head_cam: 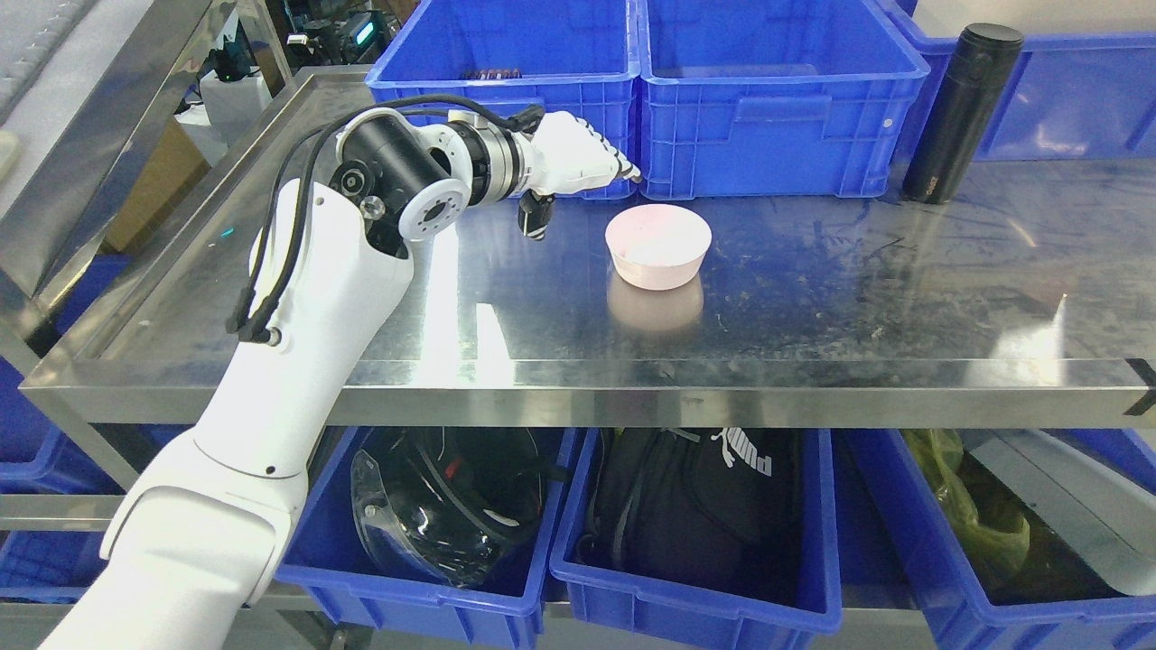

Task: Stack pink IKEA bowl on shelf middle layer
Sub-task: 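Pull the left hand back and reposition it beside the bowl rim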

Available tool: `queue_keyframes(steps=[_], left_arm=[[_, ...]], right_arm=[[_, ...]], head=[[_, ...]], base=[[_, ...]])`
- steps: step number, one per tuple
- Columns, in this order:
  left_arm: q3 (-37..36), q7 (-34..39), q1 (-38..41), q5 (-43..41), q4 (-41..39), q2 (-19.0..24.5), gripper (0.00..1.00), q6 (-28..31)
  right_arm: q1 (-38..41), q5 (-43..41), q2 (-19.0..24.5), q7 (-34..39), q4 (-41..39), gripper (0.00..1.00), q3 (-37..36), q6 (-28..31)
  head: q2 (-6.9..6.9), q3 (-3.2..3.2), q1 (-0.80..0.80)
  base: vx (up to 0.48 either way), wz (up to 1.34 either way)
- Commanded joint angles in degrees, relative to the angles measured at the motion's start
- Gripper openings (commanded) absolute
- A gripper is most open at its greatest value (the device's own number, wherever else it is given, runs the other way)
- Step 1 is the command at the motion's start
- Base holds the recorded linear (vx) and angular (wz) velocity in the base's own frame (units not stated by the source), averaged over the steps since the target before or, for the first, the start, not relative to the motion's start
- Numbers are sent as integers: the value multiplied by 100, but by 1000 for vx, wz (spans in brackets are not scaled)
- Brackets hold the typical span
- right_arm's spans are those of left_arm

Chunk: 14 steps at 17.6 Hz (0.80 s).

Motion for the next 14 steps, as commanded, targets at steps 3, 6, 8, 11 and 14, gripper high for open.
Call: queue_keyframes(steps=[3, 6, 8, 11, 14], left_arm=[[-442, 94, 283, -81, 1164, -608, 100, 14], [-328, 217, 284, 42, 1470, -959, 100, 6], [-74, 401, 214, 42, 1690, -1080, 100, -47], [-20, 437, -15, 68, 1998, -1080, 100, -91], [-37, 437, -173, 77, 2367, -1080, 99, -135]], right_arm=[[18, 0, -100, 1, -100, 100, 0, -5], [26, 0, -100, 1, -100, 100, 0, -5], [18, 0, -100, 1, -100, 100, 0, -5], [18, 0, -100, 1, -100, 100, 0, -5], [26, 0, -100, 1, -100, 100, 0, -5]], head=[[0, 0, 0], [0, 0, 0], [0, 0, 0], [0, 0, 0], [0, 0, 0]], base=[[0, 0], [0, 0], [0, 0], [0, 0], [0, 0]])
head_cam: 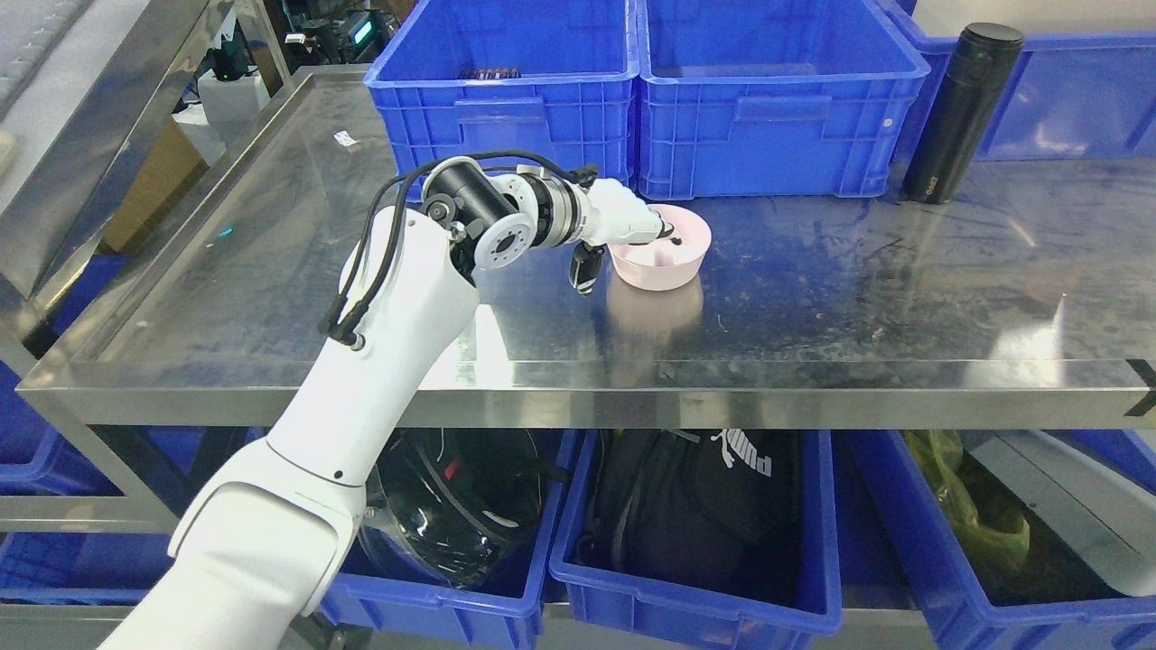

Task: Stack pink IKEA bowl on shelf middle layer
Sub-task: 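Hook the left hand fingers into the pink bowl and grip its rim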

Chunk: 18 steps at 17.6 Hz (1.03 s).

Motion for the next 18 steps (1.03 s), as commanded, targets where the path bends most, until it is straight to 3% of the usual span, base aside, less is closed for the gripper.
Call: queue_keyframes(steps=[1, 3, 8, 12, 13, 16, 18], left_arm=[[90, 7, -298, 26, 1261, -312, 100, -195], [151, 24, -343, 200, 1797, -312, 100, -424], [90, 24, -510, 456, 2202, -312, 98, -443], [108, 155, -519, 448, 2466, -312, 88, -469], [125, 225, -519, 448, 2528, -312, 83, -469], [405, 191, -519, 500, 2546, -312, 50, -600], [704, 174, -519, 570, 2555, -312, 22, -1108]], right_arm=[[19, 0, -100, 1, -100, 100, 0, -5], [19, 0, -100, 1, -100, 100, 0, -5], [19, 0, -100, 1, -100, 100, 0, -5], [19, 0, -100, 1, -100, 100, 0, -5], [19, 0, -100, 1, -100, 100, 0, -5], [19, 0, -100, 1, -100, 100, 0, -5], [19, 0, -100, 1, -100, 100, 0, -5]], head=[[0, 0, 0], [0, 0, 0], [0, 0, 0], [0, 0, 0], [0, 0, 0], [0, 0, 0], [0, 0, 0]], base=[[0, 0], [0, 0], [0, 0], [0, 0], [0, 0], [0, 0], [-7, 40]])
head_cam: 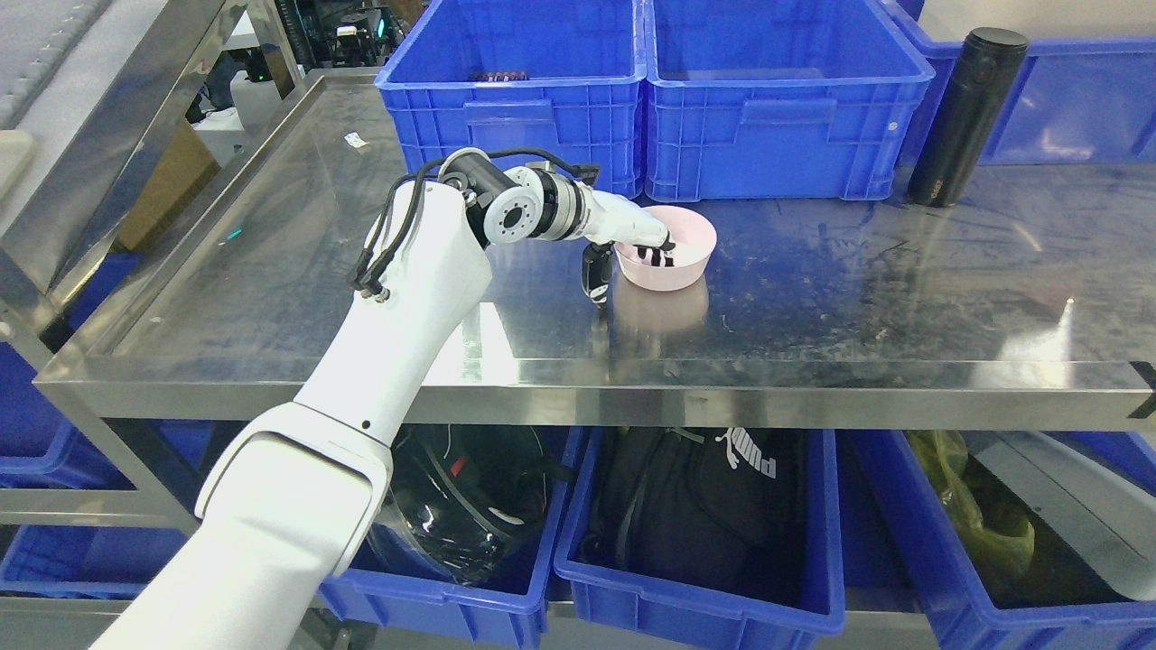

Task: Stack pink IKEA bowl on shelf middle layer
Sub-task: 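Hook the left hand fingers into the pink bowl and grip its rim, then lift the pink bowl off the shelf with the left hand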

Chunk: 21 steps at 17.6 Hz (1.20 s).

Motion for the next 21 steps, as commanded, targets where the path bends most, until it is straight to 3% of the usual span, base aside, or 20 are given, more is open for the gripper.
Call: queue_keyframes(steps=[1, 3, 5, 16, 21], left_arm=[[594, -72, -4, 155, 582, 39, 14, -559], [726, -116, -4, 278, 591, 39, 3, -718], [823, -117, -38, 375, 573, 39, 0, -806], [1957, -187, -74, 815, -534, 39, 1, -1360], [2440, 129, -39, 911, -709, 39, 1, -1879]], right_arm=[[18, 0, -100, 1, -100, 100, 0, -5], [18, 0, -100, 1, -100, 100, 0, -5], [18, 0, -100, 1, -100, 100, 0, -5], [27, 0, -100, 1, -100, 100, 0, -5], [18, 0, -100, 1, -100, 100, 0, -5]], head=[[0, 0, 0], [0, 0, 0], [0, 0, 0], [0, 0, 0], [0, 0, 0]], base=[[-8, 46], [-13, 94], [-14, 56], [5, -10], [0, 0]])
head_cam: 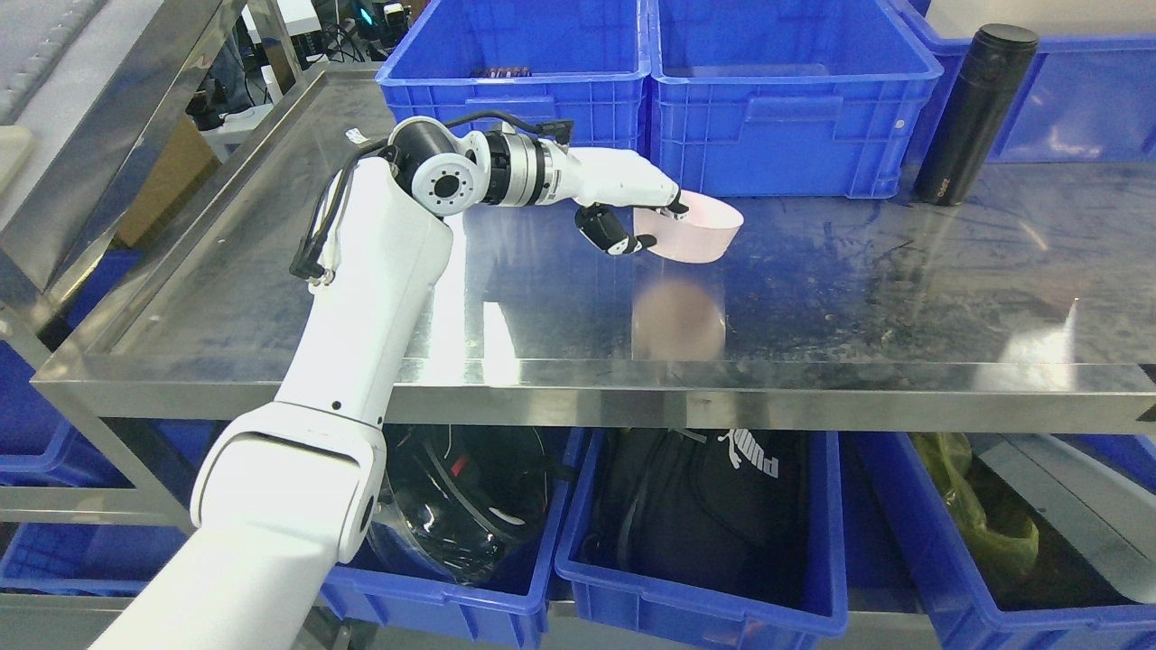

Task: Stack pink IKEA bowl on shelf middle layer
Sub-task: 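Lift the pink bowl off the shelf with the left hand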

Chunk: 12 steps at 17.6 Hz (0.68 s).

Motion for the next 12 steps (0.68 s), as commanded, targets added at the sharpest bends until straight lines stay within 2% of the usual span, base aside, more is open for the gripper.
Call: queue_keyframes(steps=[1, 3, 7, 12], left_arm=[[1075, 178, 65, 183, -650, 93, 1, -169], [1217, 160, 188, 604, -1089, 93, 1, -169], [1182, 212, 688, 755, -1959, 93, 0, -169], [1147, 239, 892, 843, -2286, 93, 1, -169]], right_arm=[[17, 0, -100, 1, -100, 100, 0, -5], [17, 0, -100, 1, -100, 100, 0, -5], [17, 0, -100, 1, -100, 100, 0, -5], [17, 0, -100, 1, -100, 100, 0, -5]], head=[[0, 0, 0], [0, 0, 0], [0, 0, 0], [0, 0, 0]], base=[[0, 0], [-2, 13], [-19, 113], [-64, 545]])
